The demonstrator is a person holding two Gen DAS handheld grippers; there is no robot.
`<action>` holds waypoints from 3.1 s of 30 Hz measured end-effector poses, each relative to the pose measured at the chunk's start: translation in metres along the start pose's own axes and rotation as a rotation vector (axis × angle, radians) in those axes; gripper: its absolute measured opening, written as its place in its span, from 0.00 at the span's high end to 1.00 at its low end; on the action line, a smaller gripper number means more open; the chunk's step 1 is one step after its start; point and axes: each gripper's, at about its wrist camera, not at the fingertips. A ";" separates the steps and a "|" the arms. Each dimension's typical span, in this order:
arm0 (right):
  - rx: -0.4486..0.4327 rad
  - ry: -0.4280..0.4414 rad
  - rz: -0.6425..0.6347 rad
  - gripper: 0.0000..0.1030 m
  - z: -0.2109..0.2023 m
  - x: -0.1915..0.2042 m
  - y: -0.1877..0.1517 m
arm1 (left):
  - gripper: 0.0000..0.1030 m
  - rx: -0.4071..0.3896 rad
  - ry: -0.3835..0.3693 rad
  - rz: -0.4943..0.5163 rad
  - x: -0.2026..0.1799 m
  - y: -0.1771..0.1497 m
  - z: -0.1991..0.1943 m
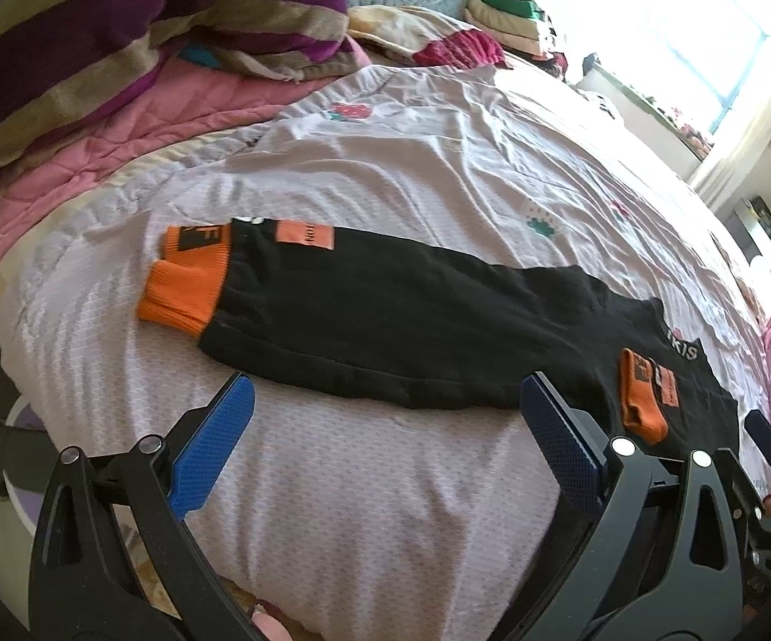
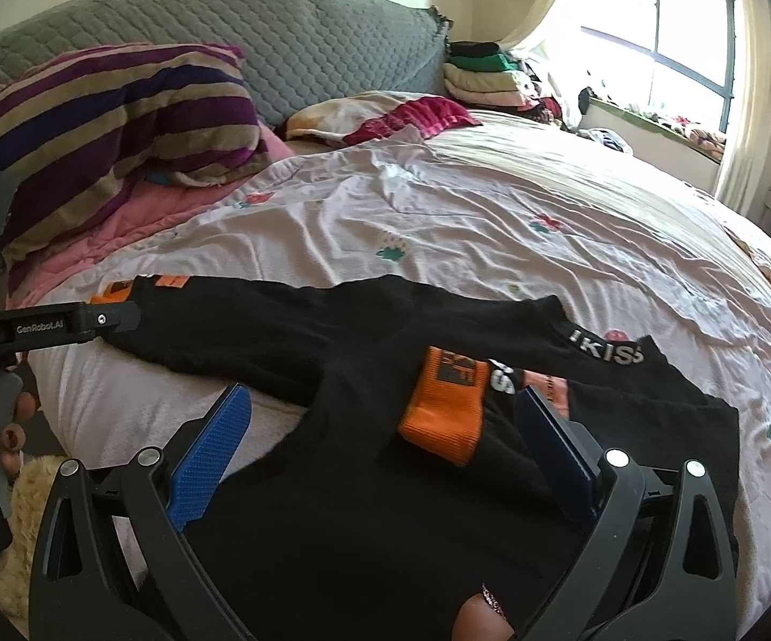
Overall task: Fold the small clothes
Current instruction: 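Move the left tool to the other orange cuff and grasp it, then lift the cuff with the left tool and lay it across the shirt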
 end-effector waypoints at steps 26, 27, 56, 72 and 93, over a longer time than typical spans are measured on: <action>0.039 0.045 -0.027 0.04 0.027 0.026 0.001 | 0.09 0.038 0.041 -0.253 0.074 0.018 0.043; 0.041 0.043 -0.020 0.04 0.028 0.025 0.000 | 0.09 0.033 0.044 -0.261 0.075 0.018 0.045; 0.072 -0.032 0.220 0.04 0.005 -0.043 -0.050 | 0.93 -0.158 -0.117 -0.233 0.032 0.048 -0.009; 0.015 -0.109 0.399 0.05 -0.042 -0.098 -0.085 | 0.95 -0.104 -0.312 0.039 -0.092 0.010 -0.031; 0.001 -0.301 0.577 0.05 -0.095 -0.168 -0.145 | 0.95 0.098 -0.401 0.318 -0.206 -0.080 0.000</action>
Point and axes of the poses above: each gripper's, at about its wrist camera, not at the fingertips, and z roughly the way its jaws point, x to its left, y to its top, and after that the axes turned 12 degrees about -z, right-handed
